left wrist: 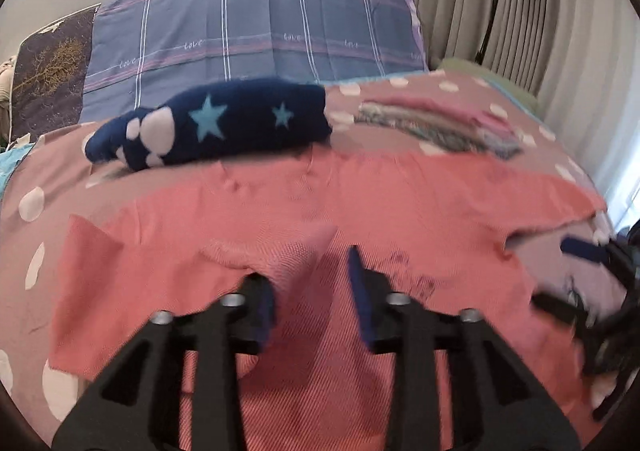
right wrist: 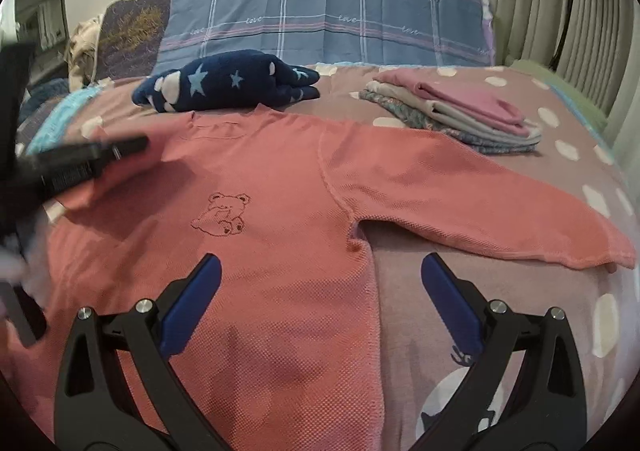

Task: Fold small clothes

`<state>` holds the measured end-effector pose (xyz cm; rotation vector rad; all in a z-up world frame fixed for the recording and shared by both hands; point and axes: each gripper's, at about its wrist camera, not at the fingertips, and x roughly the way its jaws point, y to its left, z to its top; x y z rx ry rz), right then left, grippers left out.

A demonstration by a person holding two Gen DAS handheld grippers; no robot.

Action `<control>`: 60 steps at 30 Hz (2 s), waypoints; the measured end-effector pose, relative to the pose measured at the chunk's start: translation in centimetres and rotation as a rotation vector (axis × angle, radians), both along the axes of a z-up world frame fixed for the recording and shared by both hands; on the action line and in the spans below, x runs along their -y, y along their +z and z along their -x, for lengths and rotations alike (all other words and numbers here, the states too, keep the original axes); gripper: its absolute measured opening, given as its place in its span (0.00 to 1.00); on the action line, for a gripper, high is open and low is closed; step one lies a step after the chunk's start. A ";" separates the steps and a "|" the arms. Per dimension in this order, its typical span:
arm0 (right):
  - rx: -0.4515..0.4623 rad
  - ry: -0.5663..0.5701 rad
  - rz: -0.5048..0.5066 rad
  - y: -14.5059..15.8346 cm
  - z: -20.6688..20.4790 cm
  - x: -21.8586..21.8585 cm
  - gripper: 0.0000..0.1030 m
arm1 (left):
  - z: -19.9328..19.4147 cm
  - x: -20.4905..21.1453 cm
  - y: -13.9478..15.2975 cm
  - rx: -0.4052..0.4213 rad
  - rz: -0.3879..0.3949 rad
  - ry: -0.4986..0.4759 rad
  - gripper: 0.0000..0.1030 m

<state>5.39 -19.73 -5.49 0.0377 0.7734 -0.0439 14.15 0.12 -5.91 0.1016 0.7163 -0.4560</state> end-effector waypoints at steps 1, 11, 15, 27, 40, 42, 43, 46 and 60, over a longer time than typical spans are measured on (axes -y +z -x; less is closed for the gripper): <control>0.005 0.016 -0.048 0.1 -0.2 0.6 0.85 | 0.7 -0.5 0.0 0.011 -0.009 0.004 0.43; -0.211 0.285 -0.509 -1.0 -6.8 -0.1 0.49 | 4.5 -5.8 -0.3 0.035 -0.076 0.062 0.65; -0.214 0.315 -0.378 -0.9 -8.2 -3.3 0.62 | 4.5 -6.9 -1.2 0.013 -0.113 0.102 0.65; -0.155 0.433 0.158 -3.1 -10.5 -15.4 0.22 | 3.7 -12.8 -2.2 -0.009 -0.193 0.370 0.65; -0.337 0.136 -0.680 -4.1 -8.4 3.6 0.44 | 2.8 -13.0 -4.3 -0.074 -0.224 0.373 0.65; -0.351 0.169 -0.689 -4.6 -9.5 2.2 0.48 | 2.5 -13.6 -4.3 -0.086 -0.213 0.396 0.65; -0.357 0.189 -0.686 -4.6 -10.2 1.3 0.54 | 2.3 -13.9 -4.4 -0.094 -0.207 0.407 0.65; -0.366 0.244 -0.627 -5.3 -12.8 -2.2 0.45 | 1.3 -14.5 -4.5 -0.111 -0.196 0.445 0.71; -0.147 0.091 -0.368 0.2 -15.0 4.5 0.12 | 0.0 -14.3 -4.8 -0.110 -0.194 0.446 0.72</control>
